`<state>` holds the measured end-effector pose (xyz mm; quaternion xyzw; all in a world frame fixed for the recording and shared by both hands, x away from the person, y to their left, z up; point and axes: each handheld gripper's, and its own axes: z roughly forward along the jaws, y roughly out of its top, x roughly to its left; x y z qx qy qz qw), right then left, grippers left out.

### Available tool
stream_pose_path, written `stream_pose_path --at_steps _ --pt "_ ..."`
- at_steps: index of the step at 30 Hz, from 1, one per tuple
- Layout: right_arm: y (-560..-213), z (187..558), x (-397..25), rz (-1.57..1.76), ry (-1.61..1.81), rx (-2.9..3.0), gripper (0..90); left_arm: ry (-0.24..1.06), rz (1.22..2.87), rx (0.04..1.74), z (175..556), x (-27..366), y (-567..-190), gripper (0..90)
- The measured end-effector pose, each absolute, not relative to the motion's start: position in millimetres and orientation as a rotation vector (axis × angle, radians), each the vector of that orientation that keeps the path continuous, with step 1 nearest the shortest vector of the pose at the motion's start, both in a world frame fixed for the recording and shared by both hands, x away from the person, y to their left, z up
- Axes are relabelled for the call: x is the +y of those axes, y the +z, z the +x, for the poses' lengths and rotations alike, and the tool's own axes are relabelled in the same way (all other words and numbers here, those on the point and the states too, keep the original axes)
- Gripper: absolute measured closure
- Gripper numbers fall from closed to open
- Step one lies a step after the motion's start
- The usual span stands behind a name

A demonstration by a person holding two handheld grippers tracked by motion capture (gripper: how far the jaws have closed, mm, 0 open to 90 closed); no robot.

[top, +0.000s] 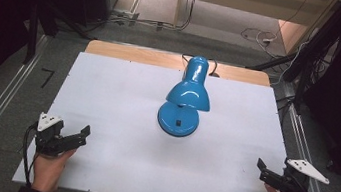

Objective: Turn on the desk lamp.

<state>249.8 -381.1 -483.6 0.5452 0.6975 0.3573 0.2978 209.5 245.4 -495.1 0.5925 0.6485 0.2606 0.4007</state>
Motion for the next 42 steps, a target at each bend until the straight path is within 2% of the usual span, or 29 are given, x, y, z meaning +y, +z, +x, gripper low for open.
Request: stream_pose_path --at_steps 9,42 --pt "-475 238 -371 1.358 1.044 1.827 4.2 0.653 1.511 1.623 215 237 -494 7.4" --pt "-477 240 -371 1.403 1.079 1.816 4.1 0.66 1.53 1.541 230 201 -482 7.4"
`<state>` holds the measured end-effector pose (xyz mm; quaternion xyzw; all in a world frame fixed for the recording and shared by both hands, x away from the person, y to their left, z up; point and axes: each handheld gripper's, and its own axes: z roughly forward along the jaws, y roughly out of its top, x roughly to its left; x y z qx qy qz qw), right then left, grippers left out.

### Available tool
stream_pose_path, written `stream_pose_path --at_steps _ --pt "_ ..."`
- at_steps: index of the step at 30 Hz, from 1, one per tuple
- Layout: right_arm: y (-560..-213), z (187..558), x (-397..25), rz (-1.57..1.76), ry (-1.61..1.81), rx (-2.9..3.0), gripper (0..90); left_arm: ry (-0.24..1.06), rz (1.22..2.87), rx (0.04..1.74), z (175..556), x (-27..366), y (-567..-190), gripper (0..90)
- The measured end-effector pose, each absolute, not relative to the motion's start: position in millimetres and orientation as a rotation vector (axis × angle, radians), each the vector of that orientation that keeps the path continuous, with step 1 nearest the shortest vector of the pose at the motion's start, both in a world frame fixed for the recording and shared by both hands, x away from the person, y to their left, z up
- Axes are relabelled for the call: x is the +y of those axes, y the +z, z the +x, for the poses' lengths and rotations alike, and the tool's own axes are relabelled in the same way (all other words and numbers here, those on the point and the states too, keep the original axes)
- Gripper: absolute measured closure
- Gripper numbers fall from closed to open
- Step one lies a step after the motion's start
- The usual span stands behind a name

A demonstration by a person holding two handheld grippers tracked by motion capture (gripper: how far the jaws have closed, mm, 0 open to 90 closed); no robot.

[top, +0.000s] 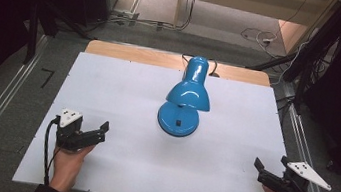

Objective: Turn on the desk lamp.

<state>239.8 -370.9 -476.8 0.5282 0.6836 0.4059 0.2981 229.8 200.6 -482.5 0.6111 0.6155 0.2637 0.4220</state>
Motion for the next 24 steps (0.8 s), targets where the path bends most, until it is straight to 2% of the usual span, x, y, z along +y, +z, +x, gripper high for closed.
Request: stream_pose_path --at_steps 24 --pt "-478 241 -372 1.42 1.094 1.818 4.1 0.667 1.56 1.505 252 172 -482 7.5"
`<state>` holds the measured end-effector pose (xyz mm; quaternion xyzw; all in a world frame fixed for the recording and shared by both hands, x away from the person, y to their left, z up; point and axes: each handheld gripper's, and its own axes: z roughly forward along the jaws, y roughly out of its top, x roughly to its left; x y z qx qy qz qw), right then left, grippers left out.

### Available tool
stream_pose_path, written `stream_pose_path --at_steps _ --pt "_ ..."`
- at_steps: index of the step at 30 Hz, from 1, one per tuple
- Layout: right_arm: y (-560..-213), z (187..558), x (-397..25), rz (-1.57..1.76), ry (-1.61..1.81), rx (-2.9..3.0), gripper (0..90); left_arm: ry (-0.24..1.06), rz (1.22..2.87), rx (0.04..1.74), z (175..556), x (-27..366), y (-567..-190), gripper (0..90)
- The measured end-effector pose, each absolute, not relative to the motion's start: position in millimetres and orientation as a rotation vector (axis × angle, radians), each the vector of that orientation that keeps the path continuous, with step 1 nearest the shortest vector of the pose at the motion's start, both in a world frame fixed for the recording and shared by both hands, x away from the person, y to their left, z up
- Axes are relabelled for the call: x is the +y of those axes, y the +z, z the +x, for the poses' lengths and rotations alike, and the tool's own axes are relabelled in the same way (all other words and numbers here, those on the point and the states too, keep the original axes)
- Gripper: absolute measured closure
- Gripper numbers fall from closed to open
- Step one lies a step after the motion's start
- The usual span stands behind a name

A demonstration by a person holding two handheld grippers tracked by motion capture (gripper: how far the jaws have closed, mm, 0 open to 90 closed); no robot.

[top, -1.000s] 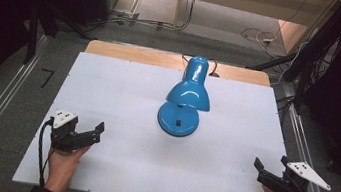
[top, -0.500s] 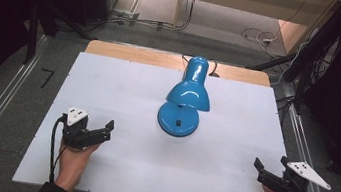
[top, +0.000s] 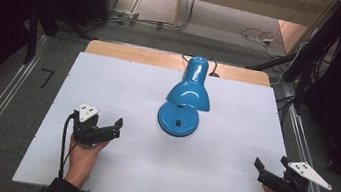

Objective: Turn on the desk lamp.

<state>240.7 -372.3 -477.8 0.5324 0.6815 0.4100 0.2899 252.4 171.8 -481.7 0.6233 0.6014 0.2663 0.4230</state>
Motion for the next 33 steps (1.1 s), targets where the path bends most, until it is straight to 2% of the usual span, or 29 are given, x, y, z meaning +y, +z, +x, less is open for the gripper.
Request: stream_pose_path --at_steps 30,33 --pt "-479 243 -374 1.44 1.108 1.819 4.1 0.645 1.601 1.431 277 133 -479 8.5" --pt "-479 243 -374 1.441 1.114 1.815 4.1 0.641 1.598 1.416 279 129 -478 11.6"
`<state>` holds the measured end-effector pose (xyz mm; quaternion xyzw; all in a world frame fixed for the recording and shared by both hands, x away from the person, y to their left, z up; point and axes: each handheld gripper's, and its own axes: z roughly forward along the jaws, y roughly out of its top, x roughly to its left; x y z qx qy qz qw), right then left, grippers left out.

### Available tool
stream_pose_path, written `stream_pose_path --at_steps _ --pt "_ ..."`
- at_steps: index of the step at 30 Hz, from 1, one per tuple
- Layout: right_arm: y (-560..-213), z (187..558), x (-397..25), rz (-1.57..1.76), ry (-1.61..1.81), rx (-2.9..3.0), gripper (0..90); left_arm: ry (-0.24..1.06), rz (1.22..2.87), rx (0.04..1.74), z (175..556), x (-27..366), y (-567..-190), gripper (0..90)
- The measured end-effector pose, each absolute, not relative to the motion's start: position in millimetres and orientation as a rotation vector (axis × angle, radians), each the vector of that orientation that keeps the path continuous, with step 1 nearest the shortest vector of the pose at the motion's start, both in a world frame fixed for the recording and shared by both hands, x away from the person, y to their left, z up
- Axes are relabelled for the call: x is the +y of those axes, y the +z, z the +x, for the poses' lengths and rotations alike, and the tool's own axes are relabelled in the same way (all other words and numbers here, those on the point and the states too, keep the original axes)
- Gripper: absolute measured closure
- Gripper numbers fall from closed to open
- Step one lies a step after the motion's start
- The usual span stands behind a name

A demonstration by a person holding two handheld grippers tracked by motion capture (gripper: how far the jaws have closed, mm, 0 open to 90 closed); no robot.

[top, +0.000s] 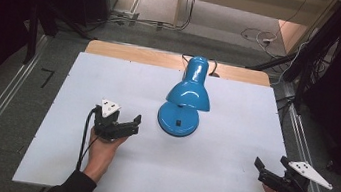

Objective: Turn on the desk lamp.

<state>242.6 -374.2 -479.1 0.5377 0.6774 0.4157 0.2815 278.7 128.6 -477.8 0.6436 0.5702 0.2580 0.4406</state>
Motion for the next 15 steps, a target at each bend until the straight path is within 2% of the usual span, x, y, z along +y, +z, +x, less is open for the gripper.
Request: stream_pose_path --at_steps 15 --pt "-481 244 -376 1.452 1.13 1.826 4.1 0.614 1.615 1.403 291 111 -480 17.8"
